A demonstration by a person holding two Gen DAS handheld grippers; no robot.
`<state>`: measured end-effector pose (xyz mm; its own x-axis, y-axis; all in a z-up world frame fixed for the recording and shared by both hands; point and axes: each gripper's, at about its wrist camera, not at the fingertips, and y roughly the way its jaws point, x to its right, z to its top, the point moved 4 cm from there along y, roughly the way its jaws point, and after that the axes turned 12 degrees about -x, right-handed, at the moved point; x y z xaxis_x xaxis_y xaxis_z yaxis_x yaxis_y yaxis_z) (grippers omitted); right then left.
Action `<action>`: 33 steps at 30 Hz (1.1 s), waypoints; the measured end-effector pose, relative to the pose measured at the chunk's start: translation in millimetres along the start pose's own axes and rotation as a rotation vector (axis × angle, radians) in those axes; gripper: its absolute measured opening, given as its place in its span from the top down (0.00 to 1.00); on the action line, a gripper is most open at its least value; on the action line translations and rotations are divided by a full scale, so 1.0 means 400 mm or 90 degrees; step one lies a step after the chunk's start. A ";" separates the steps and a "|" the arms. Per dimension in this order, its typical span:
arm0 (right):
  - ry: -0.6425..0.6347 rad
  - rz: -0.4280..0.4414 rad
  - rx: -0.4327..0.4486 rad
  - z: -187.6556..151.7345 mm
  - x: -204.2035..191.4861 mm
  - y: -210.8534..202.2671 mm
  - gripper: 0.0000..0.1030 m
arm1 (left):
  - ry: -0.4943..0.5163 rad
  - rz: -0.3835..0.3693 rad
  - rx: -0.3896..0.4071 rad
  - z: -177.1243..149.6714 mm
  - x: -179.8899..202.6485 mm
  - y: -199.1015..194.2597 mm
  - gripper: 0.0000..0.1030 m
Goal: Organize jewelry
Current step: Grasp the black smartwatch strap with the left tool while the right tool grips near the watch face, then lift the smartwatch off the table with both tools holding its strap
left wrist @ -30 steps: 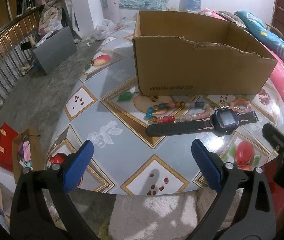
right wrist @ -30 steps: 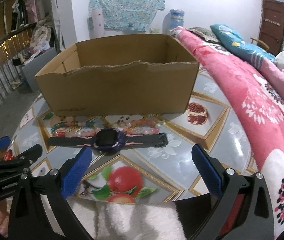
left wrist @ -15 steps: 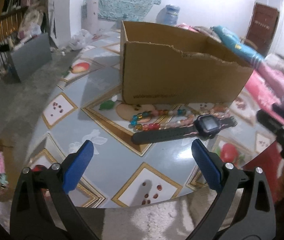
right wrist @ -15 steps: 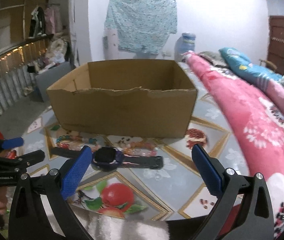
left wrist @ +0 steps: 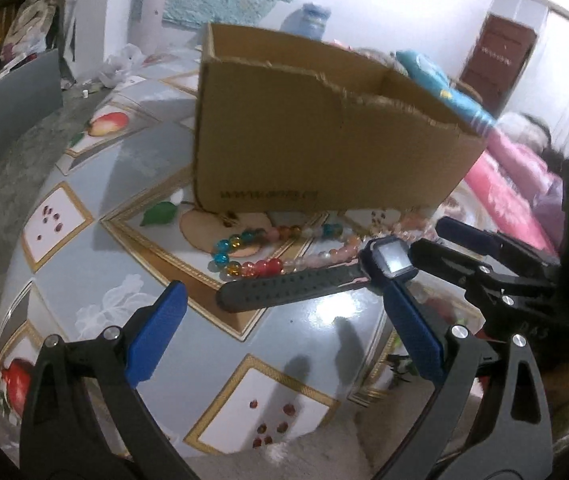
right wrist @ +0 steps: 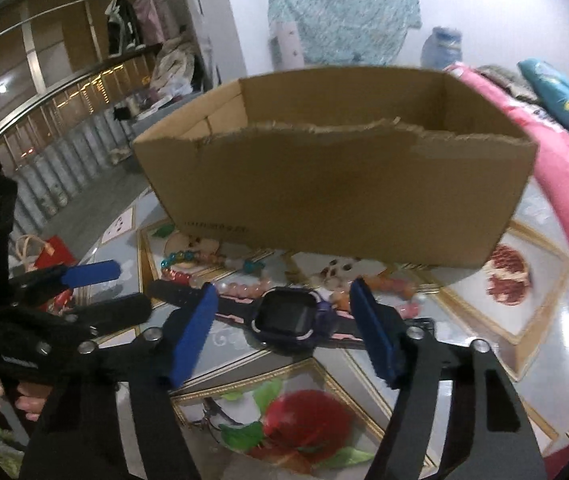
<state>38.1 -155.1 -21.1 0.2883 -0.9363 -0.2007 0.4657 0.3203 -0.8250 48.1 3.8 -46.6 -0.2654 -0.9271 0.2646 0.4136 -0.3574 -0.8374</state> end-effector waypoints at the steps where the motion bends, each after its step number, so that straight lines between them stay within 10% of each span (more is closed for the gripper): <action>1: 0.000 0.004 -0.008 -0.001 0.002 0.009 0.42 | 0.004 -0.005 -0.007 0.005 0.004 0.011 0.08; 19: -0.032 0.004 -0.059 -0.029 -0.011 0.055 0.49 | -0.050 -0.132 -0.050 0.005 0.011 0.040 0.30; 33: -0.026 0.011 -0.040 -0.048 0.003 0.020 0.49 | 0.024 -0.029 -0.040 -0.009 0.072 0.040 0.76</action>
<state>26.3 -156.5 -38.3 0.3302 -0.9235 -0.1950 0.4066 0.3256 -0.8536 43.8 -28.2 -54.0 -0.3151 -0.9050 0.2860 0.3448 -0.3899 -0.8539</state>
